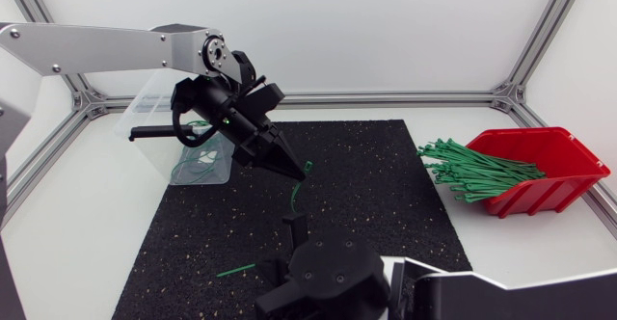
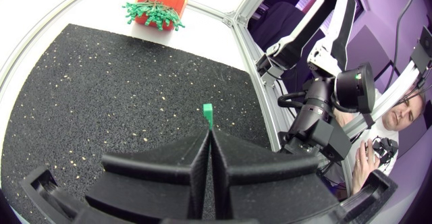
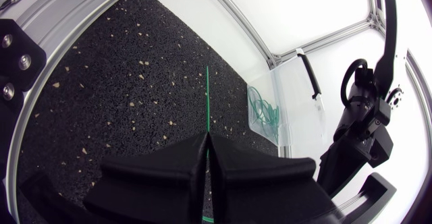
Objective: Take a green cable tie from the red box, thread the tail through the head to close it, then place it in the transparent bin on the left.
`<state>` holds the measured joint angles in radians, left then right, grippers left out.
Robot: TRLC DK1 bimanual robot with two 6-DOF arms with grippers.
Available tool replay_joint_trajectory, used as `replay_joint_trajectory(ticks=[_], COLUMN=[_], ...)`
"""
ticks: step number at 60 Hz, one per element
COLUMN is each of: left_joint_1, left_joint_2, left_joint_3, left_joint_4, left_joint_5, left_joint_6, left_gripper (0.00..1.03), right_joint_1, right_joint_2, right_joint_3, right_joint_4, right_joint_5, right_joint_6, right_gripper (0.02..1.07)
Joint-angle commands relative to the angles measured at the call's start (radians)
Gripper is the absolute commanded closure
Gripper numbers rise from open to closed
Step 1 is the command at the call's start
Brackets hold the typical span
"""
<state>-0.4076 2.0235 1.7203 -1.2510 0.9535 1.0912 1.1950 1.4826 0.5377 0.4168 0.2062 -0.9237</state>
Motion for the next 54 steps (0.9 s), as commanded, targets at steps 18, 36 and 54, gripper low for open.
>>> replay_joint_trajectory(ticks=[18,36,54], left_joint_1=[0.003,0.000,-0.004], left_joint_2=[-0.060,-0.069,-0.075], left_joint_3=[-0.068,-0.079,-0.077], left_joint_4=[0.025,0.041,0.048], left_joint_5=[0.005,0.005,0.004], left_joint_6=[-0.039,-0.057,-0.073], left_gripper=[1.00,1.00,1.00], right_joint_1=[0.038,0.038,0.049], right_joint_2=[0.027,0.081,0.024], right_joint_3=[-0.128,-0.148,-0.166], right_joint_4=[0.163,0.272,0.290], right_joint_5=[-0.010,0.136,0.140], right_joint_6=[0.016,-0.066,-0.047], right_gripper=[1.02,1.02,1.02])
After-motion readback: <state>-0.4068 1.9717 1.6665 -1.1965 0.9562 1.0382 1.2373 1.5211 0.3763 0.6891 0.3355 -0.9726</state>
